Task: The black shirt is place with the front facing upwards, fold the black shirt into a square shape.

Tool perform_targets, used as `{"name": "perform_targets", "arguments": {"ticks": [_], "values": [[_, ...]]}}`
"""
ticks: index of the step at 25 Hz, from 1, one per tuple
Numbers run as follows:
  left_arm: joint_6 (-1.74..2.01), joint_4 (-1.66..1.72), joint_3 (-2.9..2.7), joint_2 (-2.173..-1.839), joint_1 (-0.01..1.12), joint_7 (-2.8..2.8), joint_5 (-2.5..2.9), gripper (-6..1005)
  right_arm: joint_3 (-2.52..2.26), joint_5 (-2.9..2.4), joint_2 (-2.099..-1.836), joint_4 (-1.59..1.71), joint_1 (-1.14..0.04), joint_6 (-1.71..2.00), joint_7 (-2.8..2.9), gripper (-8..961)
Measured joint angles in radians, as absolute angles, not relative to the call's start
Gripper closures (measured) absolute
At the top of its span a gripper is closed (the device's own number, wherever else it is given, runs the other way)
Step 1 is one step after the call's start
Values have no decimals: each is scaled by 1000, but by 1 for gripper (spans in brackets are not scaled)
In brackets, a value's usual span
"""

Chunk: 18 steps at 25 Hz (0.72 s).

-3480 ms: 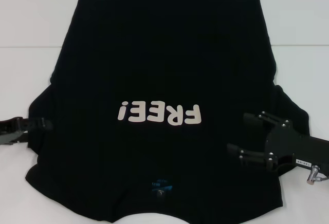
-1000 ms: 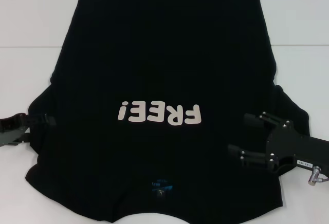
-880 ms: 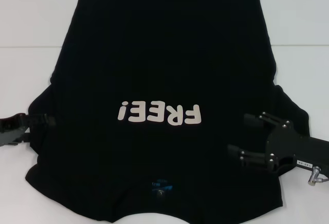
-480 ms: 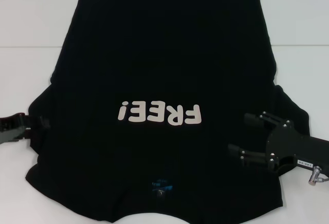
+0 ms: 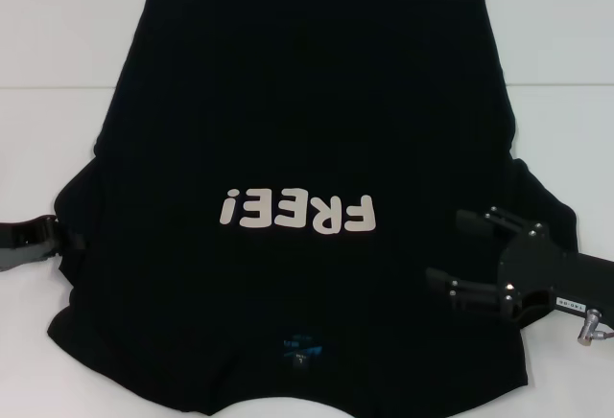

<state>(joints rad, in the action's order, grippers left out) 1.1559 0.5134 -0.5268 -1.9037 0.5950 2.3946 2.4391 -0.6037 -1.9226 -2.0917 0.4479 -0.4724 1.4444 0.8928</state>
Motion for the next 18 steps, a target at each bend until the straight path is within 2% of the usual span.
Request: {"name": "perform_targets", "arguments": {"ticks": [3,9,14,18], "values": [[1153,514,-527,-1904,596,2395,2439,698,-604,-1922,-2092,448,-472,1445,893,12],[1152,521,-521,-1901,590,2395,2439,922,-602,-1921,-2092,448,-472,1445,893,12],[1154,530,-511,-1895,580,2393,2430,995,-600,-1921,-2092,448,-472,1445,893,11],[1164,560,-475,-1881,559,2395,2429,995,-599,-1919,-2092,448,-472,1445,893,11]]}}
